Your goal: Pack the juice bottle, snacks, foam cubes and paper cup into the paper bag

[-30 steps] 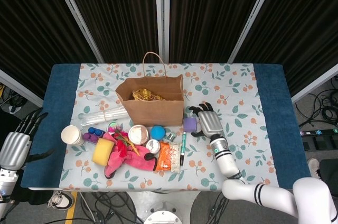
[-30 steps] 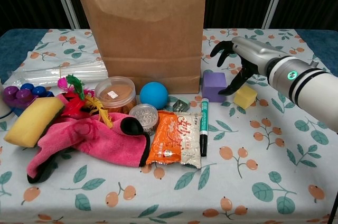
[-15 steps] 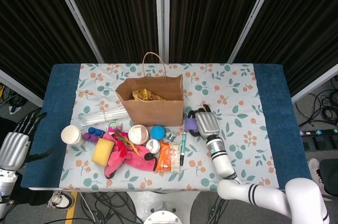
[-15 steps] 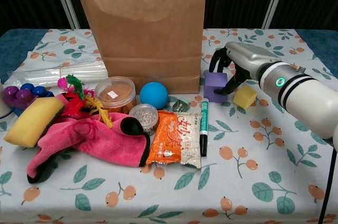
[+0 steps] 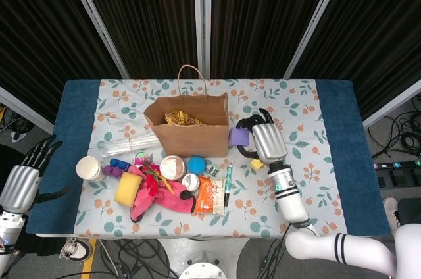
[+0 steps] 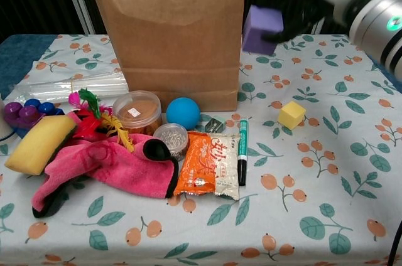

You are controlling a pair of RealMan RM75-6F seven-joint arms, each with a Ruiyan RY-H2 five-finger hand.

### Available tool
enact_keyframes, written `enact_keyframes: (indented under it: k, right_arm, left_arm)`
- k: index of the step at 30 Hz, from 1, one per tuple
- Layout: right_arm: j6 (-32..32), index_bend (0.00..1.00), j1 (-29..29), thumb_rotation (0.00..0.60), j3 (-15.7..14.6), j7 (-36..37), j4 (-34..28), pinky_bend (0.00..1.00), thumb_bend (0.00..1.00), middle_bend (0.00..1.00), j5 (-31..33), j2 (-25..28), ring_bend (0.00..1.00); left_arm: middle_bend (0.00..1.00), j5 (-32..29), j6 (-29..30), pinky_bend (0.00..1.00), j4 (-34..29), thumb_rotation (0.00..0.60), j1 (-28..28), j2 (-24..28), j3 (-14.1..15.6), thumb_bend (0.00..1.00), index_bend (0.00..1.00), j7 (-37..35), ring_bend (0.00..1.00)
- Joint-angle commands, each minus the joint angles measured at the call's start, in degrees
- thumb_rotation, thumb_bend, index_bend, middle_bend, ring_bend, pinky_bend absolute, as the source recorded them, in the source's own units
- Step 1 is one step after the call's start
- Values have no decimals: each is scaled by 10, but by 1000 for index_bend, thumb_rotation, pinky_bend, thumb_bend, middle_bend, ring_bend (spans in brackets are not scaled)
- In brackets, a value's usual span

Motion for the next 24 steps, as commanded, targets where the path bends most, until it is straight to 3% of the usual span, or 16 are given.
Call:
enact_keyframes:
  k: [1,5,10,20,24]
  right_arm:
    - [38,422,8,600,66,-49,-102,116,213,477,-12,73,264]
    - [42,422,38,600,107,-98,-144,116,214,476,15,92,264]
    - [50,422,82,600,129,-144,-146,116,215,476,50,75,264]
    - [43,420,168,600,130,-183,-49,115,203,465,118,-7,258]
    - [17,279,202,600,142,-215,-24,39,106,355,192,-21,143]
  left_arm:
    - [102,-1,0,156,-1,600,0,0,-1,90,134,0,63]
    - [103,0,1,156,-2,600,-1,1,-2,90,134,0,63]
    - [103,-1,1,156,-4,600,0,3,-1,89,134,2,63]
    - [102,-7,-2,156,-1,600,1,3,-2,90,135,1,63]
    - [103,-12,-3,156,3,600,3,4,-3,90,135,-2,63]
